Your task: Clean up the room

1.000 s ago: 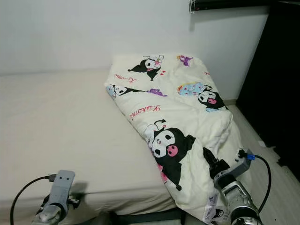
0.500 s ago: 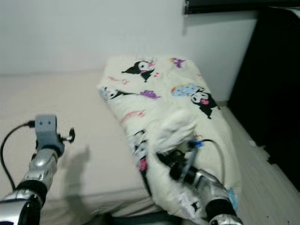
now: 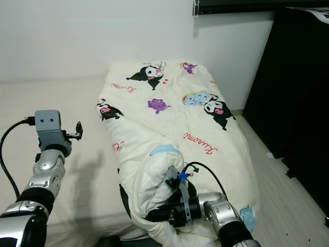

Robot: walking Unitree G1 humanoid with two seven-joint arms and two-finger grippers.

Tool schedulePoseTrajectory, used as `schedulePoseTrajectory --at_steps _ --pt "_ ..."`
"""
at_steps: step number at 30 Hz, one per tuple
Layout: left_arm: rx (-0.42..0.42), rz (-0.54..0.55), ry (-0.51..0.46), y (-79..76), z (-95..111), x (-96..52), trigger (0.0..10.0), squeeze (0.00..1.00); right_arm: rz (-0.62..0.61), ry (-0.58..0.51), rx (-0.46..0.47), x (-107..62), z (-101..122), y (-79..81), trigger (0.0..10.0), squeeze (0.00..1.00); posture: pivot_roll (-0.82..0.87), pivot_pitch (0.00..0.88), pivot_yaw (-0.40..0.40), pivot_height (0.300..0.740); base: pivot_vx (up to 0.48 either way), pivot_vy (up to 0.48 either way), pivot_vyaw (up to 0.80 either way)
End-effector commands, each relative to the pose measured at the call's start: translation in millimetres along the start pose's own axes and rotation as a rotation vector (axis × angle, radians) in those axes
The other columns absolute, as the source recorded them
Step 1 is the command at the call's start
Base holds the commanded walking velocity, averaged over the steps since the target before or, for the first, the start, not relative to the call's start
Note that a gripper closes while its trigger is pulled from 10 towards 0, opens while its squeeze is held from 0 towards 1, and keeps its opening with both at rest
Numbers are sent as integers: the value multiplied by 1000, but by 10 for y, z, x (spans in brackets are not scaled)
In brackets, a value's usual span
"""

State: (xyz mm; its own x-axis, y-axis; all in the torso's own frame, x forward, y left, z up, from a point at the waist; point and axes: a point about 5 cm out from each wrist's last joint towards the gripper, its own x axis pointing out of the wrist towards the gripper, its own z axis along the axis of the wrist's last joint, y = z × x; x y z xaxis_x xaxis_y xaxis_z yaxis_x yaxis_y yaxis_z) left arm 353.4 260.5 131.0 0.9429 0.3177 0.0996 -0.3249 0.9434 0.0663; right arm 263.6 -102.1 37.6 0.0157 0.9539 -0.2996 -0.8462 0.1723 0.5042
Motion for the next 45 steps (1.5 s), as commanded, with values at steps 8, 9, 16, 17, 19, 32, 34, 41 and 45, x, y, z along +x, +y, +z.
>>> schedulePoseTrajectory --at_steps 8,9,16,17,19,32,34,41,45 --pt "-7 -69 -181 -155 480 151 10000 0 -5 -7 -64 116 190 12 10000 1000 -70 0 -24 556 0 0 0" --pt "-8 -79 -212 -178 573 172 10000 0 11 -2 -67 135 197 28 10000 1000 -71 0 -24 556 0 0 0" --pt "-117 -231 -321 -340 952 204 10000 0 112 -5 -76 132 213 160 10000 1000 -75 0 -22 556 0 0 0" --pt "-156 -327 -322 -429 998 182 10000 0 117 -1 -79 113 215 174 10000 1000 -75 0 -22 556 0 0 0" --pt "-161 -502 -319 -589 1038 108 10000 0 104 6 -85 83 204 174 10000 1000 -75 0 -22 556 0 0 0" --pt "180 -1281 -26 -1413 803 -729 10000 0 22 12 -57 -21 68 142 10000 1000 -94 0 -13 556 0 0 0" --pt "167 -1304 12 -1461 815 -786 10000 0 16 13 -54 -19 64 143 10000 1000 -94 0 -13 556 0 0 0" --pt "298 -1393 72 -1591 670 -1013 10000 0 -5 15 -60 -26 87 141 10000 1000 -91 0 -10 556 0 0 0" --pt "404 -1366 122 -1577 560 -1046 10000 0 -27 7 -69 -36 112 127 10000 1000 -91 0 -7 556 0 0 0"
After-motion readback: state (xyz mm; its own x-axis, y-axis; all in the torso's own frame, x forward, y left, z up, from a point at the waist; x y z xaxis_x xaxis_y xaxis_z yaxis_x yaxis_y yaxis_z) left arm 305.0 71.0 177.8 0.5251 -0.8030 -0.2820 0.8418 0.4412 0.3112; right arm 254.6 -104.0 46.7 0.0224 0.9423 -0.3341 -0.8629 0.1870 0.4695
